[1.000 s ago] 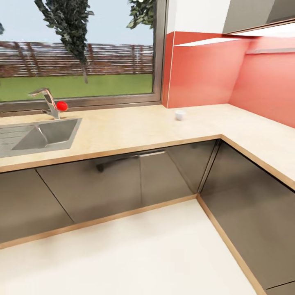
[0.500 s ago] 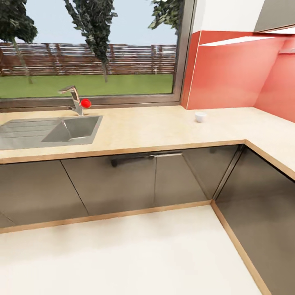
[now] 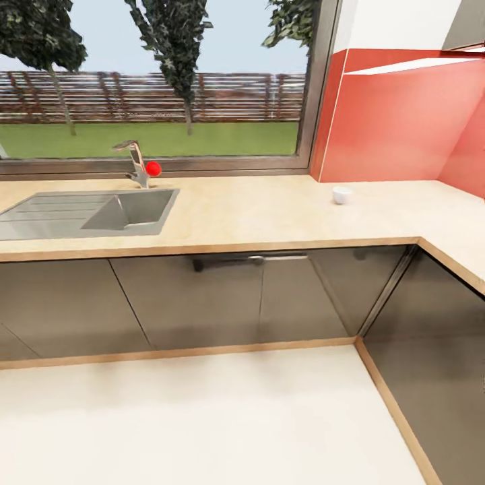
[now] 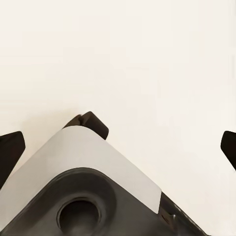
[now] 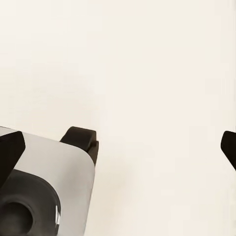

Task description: Set up a coffee station on the kitchen countertop: keep the coffee maker on the countertop, move the bottle of coffee from the kitchen shelf to the counter next to the coffee maker, place a paper coffee filter on top of the coffee maker, put the saucer next to the coffee maker with the coffee cup on the saucer, and place the electric kettle next to the coffee maker.

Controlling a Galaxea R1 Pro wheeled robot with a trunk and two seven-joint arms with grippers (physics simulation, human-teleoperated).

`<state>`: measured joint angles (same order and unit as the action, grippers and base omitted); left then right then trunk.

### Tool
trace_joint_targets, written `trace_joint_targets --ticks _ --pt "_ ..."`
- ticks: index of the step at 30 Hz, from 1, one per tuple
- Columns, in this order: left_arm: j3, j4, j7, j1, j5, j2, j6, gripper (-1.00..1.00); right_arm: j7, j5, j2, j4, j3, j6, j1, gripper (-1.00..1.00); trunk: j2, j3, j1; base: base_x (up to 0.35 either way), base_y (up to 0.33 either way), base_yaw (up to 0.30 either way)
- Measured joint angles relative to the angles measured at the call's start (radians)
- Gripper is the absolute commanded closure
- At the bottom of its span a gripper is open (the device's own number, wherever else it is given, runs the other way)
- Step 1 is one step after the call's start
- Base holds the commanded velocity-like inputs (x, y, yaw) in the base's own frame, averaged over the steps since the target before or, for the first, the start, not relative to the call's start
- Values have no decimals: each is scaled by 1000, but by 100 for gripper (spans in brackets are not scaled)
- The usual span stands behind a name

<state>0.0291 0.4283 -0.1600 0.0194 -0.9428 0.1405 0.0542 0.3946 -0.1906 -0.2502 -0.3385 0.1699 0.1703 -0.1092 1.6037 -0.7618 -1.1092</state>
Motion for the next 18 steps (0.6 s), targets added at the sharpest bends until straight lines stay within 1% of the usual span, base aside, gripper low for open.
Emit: trace_joint_targets --ticks 5,7,9,11,13,14,15,16,17,18 --pt "0 0 0 0 0 0 0 -100 1 1 0 -1 3 -4 0 -100 0 0 0 85 -278 3" --pt "0 0 0 0 0 0 0 -100 1 2 0 -1 3 -4 0 -100 0 0 0 52 -155 1" --pt "-1 -1 0 0 -1 0 0 -100 2 13 0 -11 7 -3 -8 -100 0 0 0 7 -21 0" --pt "-1 -2 1 0 -1 0 0 -100 6 15 0 -22 7 -3 -10 -100 0 0 0 4 -12 0" --pt "-3 -8 1 0 -1 1 1 -100 20 17 2 -90 5 -3 -13 -100 0 0 0 1 -4 0" --pt "-9 -13 2 0 -2 2 2 -100 94 18 5 -198 5 -8 -14 -100 0 0 0 1 -2 0" --pt "-10 -14 2 0 -2 2 2 -100 130 18 6 -242 5 -9 -14 -100 0 0 0 0 -1 0" --pt "-12 -15 2 0 -2 2 3 -100 204 19 7 -305 7 -19 -14 -100 0 0 0 0 -1 0" --pt "-13 -15 2 0 -2 2 3 -100 244 18 7 -339 8 -31 -14 -100 0 0 0 0 0 0" --pt "-15 -15 2 0 -2 2 3 -100 315 20 8 -406 9 -73 -15 -100 0 0 0 0 0 0"
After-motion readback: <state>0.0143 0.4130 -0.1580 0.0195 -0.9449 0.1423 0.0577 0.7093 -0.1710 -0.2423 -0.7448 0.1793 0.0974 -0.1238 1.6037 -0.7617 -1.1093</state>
